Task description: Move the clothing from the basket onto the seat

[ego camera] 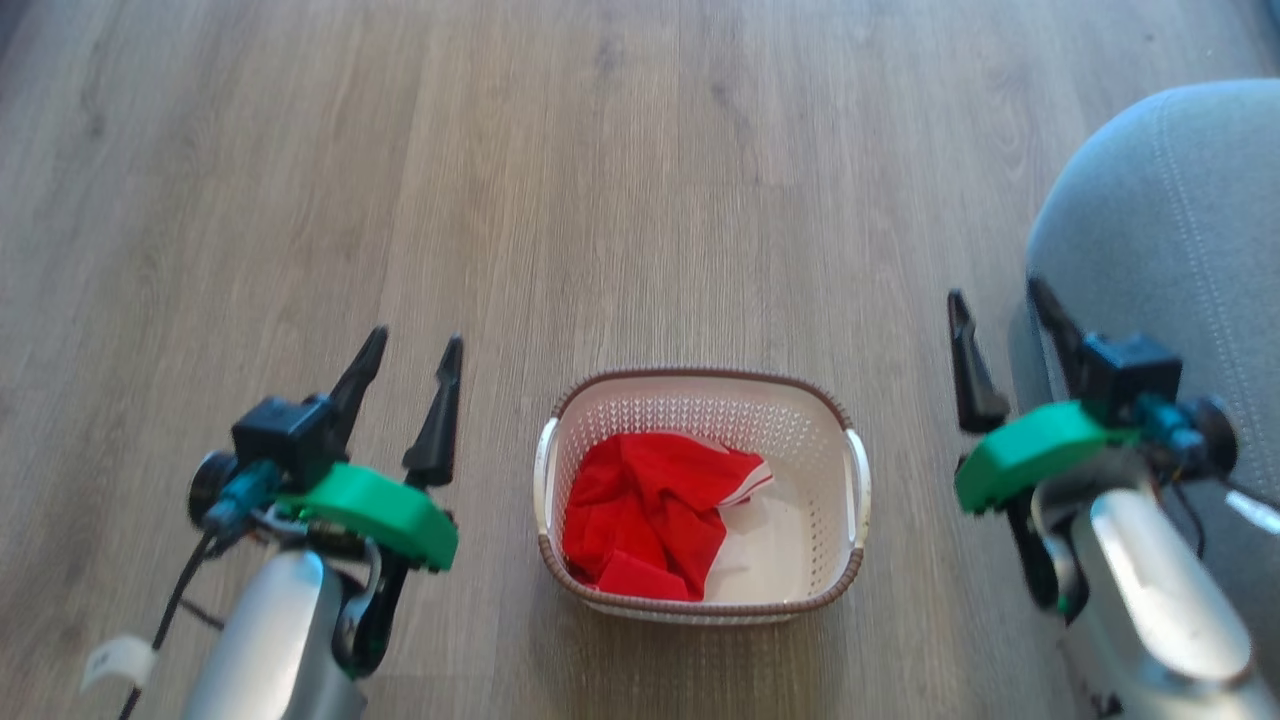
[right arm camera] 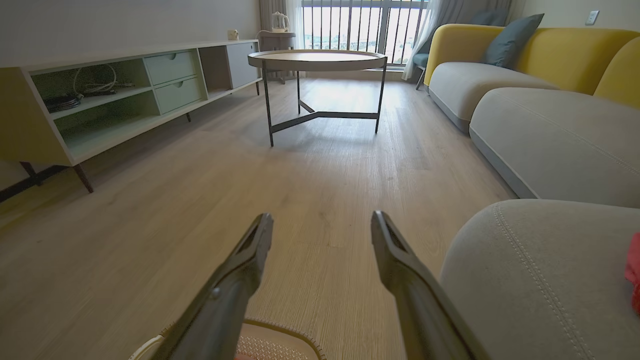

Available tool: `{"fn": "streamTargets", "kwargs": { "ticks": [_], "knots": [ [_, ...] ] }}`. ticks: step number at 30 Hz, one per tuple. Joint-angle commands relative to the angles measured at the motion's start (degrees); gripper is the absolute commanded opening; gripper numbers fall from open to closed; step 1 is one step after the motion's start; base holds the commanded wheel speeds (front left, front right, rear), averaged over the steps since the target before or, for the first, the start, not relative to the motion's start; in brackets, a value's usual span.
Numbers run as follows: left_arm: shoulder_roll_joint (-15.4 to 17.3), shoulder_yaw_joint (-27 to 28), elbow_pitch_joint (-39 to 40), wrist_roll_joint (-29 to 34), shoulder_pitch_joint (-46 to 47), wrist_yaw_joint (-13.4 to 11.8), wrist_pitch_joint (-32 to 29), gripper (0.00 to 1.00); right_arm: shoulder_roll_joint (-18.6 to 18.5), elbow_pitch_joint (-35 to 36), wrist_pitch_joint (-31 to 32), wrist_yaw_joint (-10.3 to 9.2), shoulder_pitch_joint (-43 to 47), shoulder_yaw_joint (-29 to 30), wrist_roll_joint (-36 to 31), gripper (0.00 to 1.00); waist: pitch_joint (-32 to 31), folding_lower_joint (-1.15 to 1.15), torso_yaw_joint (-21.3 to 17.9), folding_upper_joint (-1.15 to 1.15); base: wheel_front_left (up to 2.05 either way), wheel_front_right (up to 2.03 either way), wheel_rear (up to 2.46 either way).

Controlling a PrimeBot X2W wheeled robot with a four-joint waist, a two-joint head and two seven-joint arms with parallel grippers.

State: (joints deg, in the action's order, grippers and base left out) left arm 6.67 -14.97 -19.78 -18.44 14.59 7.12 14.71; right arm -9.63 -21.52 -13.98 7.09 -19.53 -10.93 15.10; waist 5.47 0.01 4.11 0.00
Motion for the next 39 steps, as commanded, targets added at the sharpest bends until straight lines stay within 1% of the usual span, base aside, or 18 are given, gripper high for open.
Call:
{"fn": "streamTargets", "kwargs": {
  "ticks": [1,9,18,30,39],
  "knots": [
    [0.09,3.55,1.77,1.17,0.58,0.32,0.29,1.0,0.86,1.33,-0.83,0.4,0.78,-0.26,-0.39,1.0,-0.89,-0.01,-0.09,0.0,0.0,0.0,0.0],
    [-1.58,9.19,3.15,4.13,-4.09,0.13,0.29,1.0,3.93,1.98,-0.99,0.4,7.49,4.27,-1.33,1.0,-3.14,-0.01,-1.07,0.0,0.0,0.0,0.0],
    [-2.6,12.49,4.07,6.31,-8.19,0.25,0.29,1.0,5.55,3.9,-1.01,0.4,11.19,5.56,-2.4,1.0,-4.49,-0.01,-3.05,0.0,0.0,0.0,0.0],
    [-3.45,13.46,4.61,7.79,-10.59,0.33,0.29,1.0,6.59,5.17,-1.01,0.4,13.76,8.31,-3.29,1.0,-4.37,-0.01,-3.88,0.0,0.0,0.0,0.0],
    [-3.68,13.66,4.77,8.06,-10.75,0.35,0.29,1.0,6.73,5.85,-1.01,0.4,13.68,8.46,-3.24,1.0,-3.86,-0.01,-4.23,0.0,0.0,0.0,0.0]
  ]
}}
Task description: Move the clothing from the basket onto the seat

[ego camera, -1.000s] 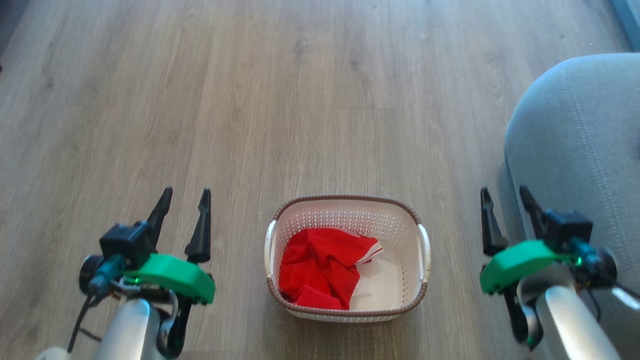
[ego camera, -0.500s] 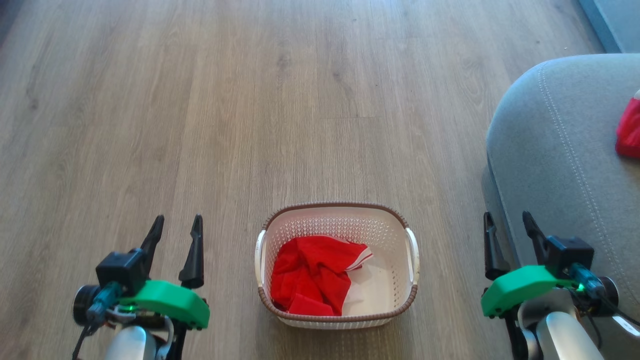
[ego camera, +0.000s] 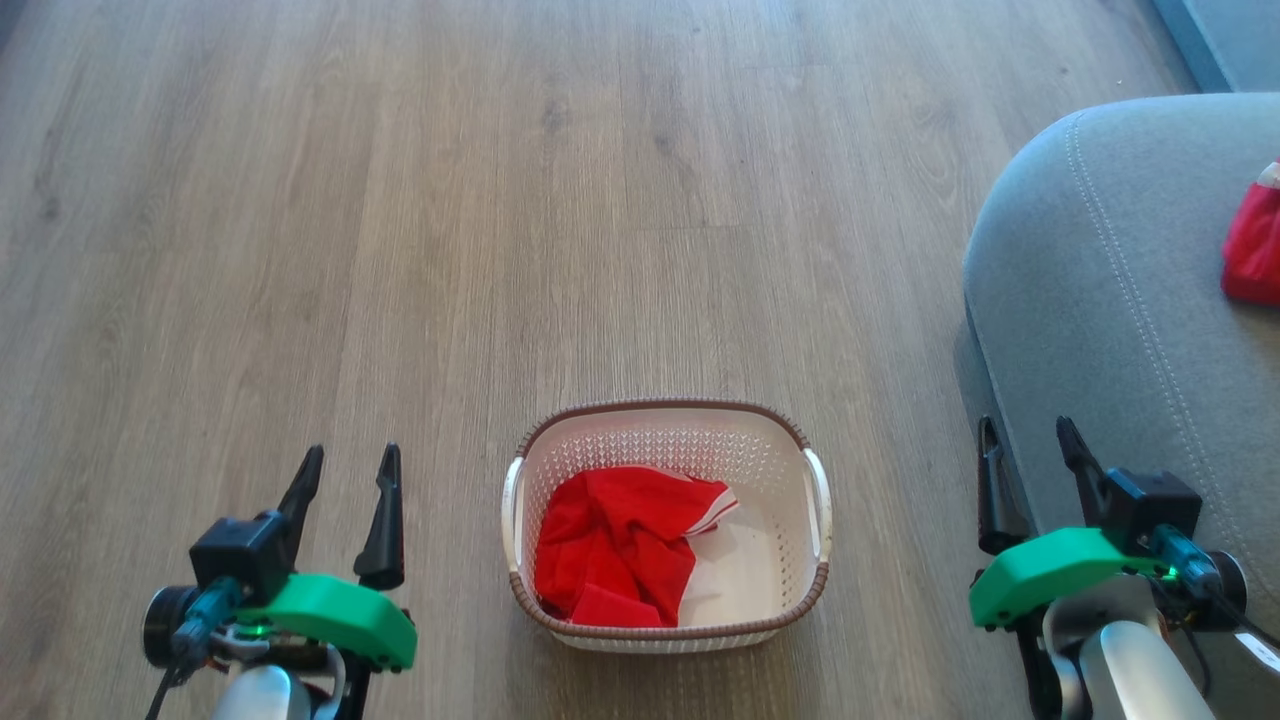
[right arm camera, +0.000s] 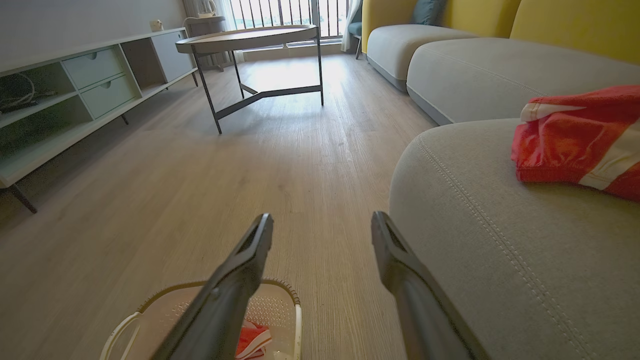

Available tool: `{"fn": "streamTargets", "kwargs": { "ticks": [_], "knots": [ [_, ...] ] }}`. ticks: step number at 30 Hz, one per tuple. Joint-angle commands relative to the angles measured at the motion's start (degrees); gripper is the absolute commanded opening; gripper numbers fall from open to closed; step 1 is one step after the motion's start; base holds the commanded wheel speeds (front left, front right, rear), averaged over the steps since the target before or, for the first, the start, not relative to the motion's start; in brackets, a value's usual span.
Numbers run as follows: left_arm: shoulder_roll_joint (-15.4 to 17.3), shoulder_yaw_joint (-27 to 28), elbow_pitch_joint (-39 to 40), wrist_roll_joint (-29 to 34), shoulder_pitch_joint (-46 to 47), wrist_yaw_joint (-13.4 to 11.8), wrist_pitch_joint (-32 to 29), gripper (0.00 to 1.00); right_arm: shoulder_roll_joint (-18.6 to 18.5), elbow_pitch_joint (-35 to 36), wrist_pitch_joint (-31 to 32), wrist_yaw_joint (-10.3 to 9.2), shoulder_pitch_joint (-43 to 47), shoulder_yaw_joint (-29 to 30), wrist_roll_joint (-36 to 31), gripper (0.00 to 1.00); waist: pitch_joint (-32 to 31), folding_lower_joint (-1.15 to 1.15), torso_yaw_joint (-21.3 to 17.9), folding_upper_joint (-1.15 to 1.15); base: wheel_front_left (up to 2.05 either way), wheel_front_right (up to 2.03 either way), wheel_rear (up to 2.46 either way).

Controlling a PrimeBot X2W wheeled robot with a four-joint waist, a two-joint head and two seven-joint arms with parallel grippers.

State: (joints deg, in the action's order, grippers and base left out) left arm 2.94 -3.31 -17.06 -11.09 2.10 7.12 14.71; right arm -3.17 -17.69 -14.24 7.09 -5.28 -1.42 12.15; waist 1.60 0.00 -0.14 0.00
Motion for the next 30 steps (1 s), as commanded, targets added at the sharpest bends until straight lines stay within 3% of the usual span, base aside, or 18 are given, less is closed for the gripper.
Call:
{"fn": "streamTargets", "kwargs": {
  "ticks": [1,18,30],
  "knots": [
    [0.03,2.04,2.04,0.71,1.75,0.35,0.29,1.0,0.27,2.08,-0.75,0.4,-0.56,-1.06,-0.22,1.0,0.02,0.0,0.03,0.0,0.0,0.0,0.0],
    [-0.05,1.35,2.18,0.5,2.08,0.36,0.29,1.0,0.29,3.22,-0.75,0.4,-1.49,-1.2,0.1,1.0,2.04,0.0,-0.17,0.0,0.0,0.0,0.0],
    [0.08,-2.71,1.32,0.11,5.55,0.36,0.29,1.0,0.29,6.16,-0.75,0.4,-5.37,-1.21,-0.05,1.0,11.06,0.0,-1.21,0.0,0.0,0.0,0.0]
  ]
}}
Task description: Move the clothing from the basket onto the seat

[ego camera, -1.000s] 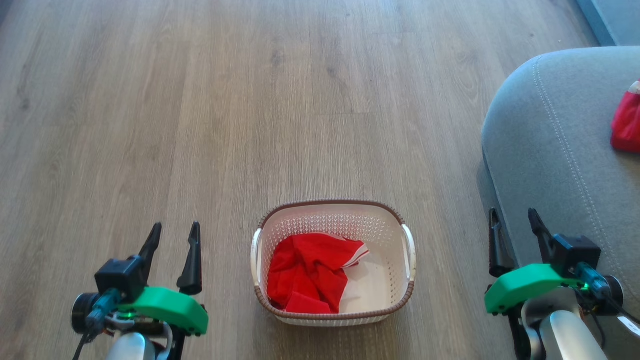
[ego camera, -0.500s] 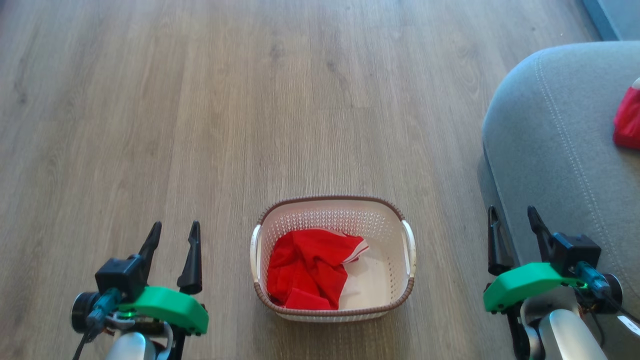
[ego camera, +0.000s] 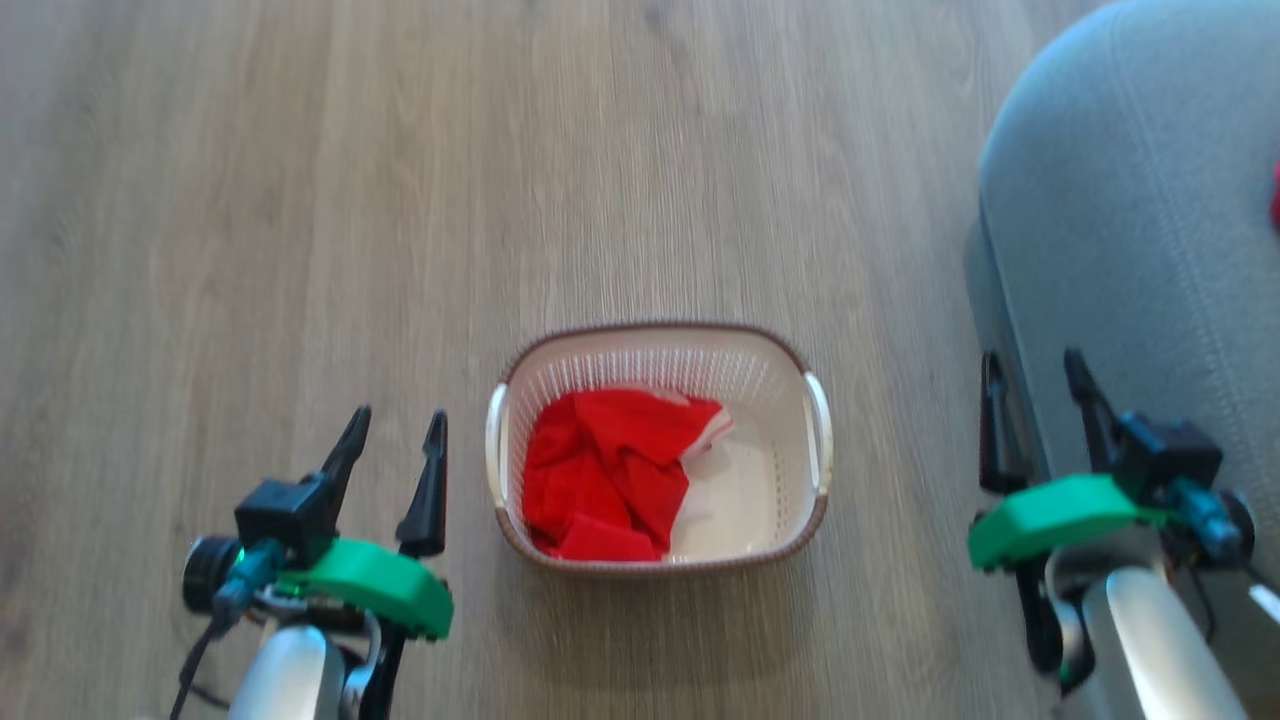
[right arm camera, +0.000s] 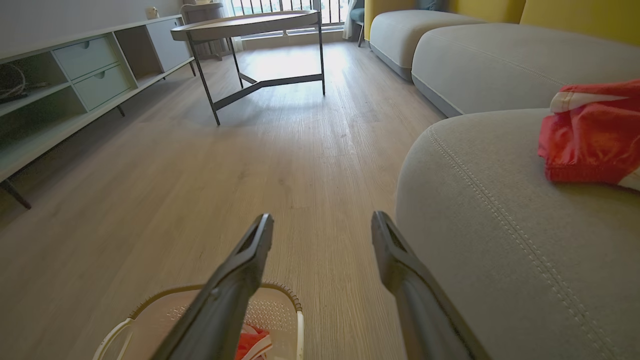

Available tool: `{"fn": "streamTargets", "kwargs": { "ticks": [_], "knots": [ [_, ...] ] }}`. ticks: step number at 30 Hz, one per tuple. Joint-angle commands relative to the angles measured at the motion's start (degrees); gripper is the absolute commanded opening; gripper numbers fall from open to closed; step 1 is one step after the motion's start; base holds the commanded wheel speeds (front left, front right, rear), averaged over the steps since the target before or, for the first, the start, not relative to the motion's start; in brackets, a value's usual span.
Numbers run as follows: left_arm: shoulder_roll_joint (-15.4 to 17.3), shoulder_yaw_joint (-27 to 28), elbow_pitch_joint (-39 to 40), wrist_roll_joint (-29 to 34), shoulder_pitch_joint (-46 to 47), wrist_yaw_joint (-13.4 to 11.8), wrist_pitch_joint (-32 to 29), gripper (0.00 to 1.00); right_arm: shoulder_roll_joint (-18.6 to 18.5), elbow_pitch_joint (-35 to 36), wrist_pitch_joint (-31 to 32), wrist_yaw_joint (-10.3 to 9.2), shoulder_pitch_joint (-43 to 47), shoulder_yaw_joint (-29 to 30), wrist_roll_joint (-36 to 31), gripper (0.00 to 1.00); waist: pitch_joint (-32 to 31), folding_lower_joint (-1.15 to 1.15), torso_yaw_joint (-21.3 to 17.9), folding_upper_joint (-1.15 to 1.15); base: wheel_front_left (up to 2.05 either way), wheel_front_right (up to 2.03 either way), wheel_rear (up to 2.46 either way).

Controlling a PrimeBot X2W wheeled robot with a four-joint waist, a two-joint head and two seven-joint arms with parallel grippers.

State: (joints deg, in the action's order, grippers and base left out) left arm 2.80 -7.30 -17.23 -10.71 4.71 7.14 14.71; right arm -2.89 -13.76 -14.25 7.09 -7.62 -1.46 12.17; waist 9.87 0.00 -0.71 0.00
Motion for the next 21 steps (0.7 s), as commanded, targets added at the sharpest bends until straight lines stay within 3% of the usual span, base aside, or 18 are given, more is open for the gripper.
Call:
{"fn": "streamTargets", "kwargs": {
  "ticks": [1,15,21],
  "knots": [
    [0.22,1.28,1.5,-0.28,2.94,0.35,0.29,1.0,0.01,2.22,-0.74,0.4,-3.04,-1.18,-0.07,1.0,2.79,0.0,-0.65,0.0,0.0,0.0,0.0],
    [2.9,-7.85,0.12,-0.52,12.09,0.35,0.29,1.0,0.02,5.97,-0.74,0.4,-11.48,-2.59,0.57,1.0,17.57,0.0,-4.03,0.0,0.0,0.0,0.0],
    [5.67,-15.34,-1.24,0.82,18.27,0.35,0.29,1.0,0.02,7.56,-0.74,0.4,-15.55,-3.78,1.12,1.0,24.57,0.0,-5.64,0.0,0.0,0.0,0.0]
  ]
}}
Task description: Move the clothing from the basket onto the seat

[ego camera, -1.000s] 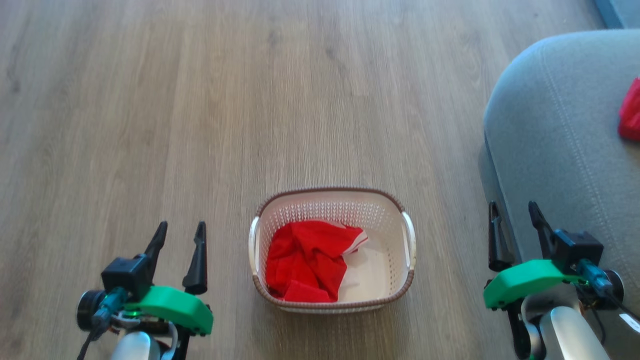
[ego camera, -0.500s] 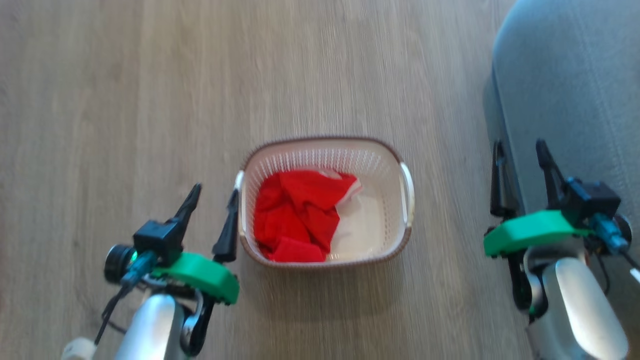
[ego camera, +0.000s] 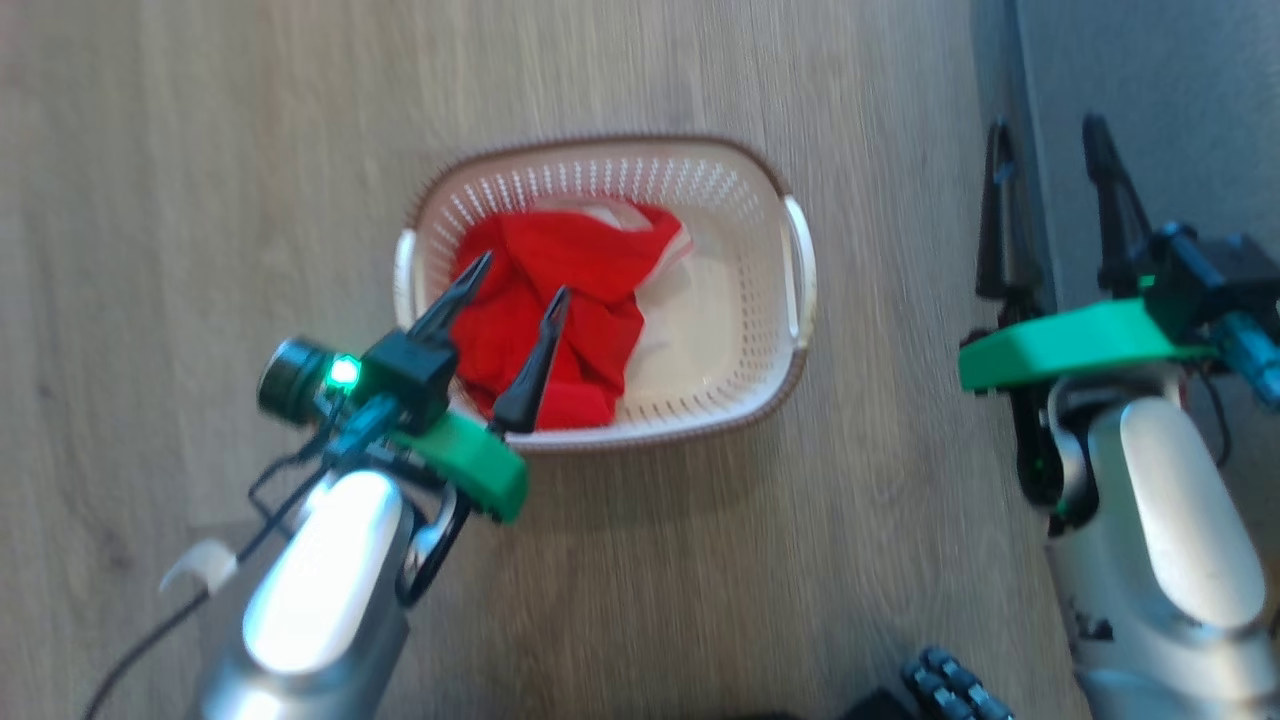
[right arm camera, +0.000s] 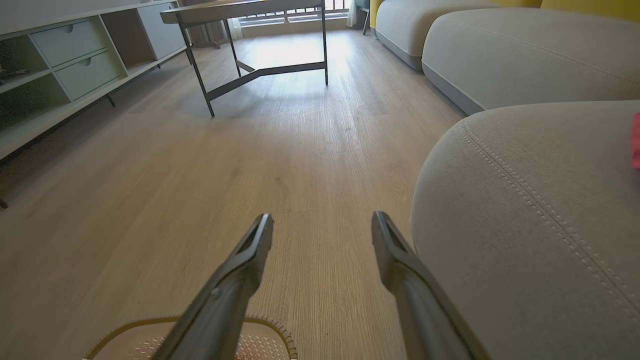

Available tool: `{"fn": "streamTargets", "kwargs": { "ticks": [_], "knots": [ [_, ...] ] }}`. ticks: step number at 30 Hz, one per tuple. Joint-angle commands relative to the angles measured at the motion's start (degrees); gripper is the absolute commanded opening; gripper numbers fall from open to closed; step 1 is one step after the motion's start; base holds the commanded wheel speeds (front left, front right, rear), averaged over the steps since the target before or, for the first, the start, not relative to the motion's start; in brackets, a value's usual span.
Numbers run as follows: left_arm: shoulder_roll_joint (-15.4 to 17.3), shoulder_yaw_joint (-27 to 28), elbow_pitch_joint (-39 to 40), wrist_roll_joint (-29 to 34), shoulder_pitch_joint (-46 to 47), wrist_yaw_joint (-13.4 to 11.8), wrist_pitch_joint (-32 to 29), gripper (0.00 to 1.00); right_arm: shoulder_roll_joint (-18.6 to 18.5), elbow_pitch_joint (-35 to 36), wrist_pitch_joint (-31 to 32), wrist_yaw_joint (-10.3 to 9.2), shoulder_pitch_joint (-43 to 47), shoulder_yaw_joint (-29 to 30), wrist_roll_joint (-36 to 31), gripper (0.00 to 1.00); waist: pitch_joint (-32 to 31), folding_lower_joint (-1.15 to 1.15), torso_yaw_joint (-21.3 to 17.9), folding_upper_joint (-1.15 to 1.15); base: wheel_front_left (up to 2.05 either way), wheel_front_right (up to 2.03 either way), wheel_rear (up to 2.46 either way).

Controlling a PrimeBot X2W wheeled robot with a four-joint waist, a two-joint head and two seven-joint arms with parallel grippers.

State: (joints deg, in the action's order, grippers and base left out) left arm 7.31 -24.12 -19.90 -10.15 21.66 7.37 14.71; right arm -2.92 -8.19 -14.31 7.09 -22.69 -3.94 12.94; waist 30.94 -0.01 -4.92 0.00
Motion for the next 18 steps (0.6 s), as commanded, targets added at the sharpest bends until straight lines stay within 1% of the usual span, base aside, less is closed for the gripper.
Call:
{"fn": "streamTargets", "kwargs": {
  "ticks": [1,2,3,11,18],
  "knots": [
    [1.55,0.34,1.11,0.3,2.54,0.12,0.29,1.0,0.04,2.2,-0.69,0.4,-1.16,-1.51,0.34,1.0,4.52,0.01,-1.69,0.0,0.0,0.0,0.0],
    [1.92,-0.75,0.78,0.24,3.7,0.12,0.29,1.0,0.04,2.4,-0.69,0.4,-1.8,-1.84,0.38,1.0,5.7,0.01,-2.07,0.0,0.0,0.0,0.0],
    [2.63,-3.09,-0.14,0.17,6.01,0.12,0.29,1.0,0.04,2.66,-0.69,0.4,-2.9,-2.47,0.38,1.0,7.71,0.01,-2.72,0.0,0.0,0.0,0.0],
    [4.02,-11.65,-6.21,0.07,15.32,0.12,0.29,1.0,0.04,3.72,-0.69,0.4,-5.32,-3.96,0.83,1.0,14.13,0.01,-4.48,0.0,0.0,0.0,0.0],
    [5.34,-20.8,-15.63,1.42,24.24,0.12,0.29,1.0,0.04,4.68,-0.69,0.4,-6.77,-5.35,1.41,1.0,18.47,0.01,-6.13,0.0,0.0,0.0,0.0]
  ]
}}
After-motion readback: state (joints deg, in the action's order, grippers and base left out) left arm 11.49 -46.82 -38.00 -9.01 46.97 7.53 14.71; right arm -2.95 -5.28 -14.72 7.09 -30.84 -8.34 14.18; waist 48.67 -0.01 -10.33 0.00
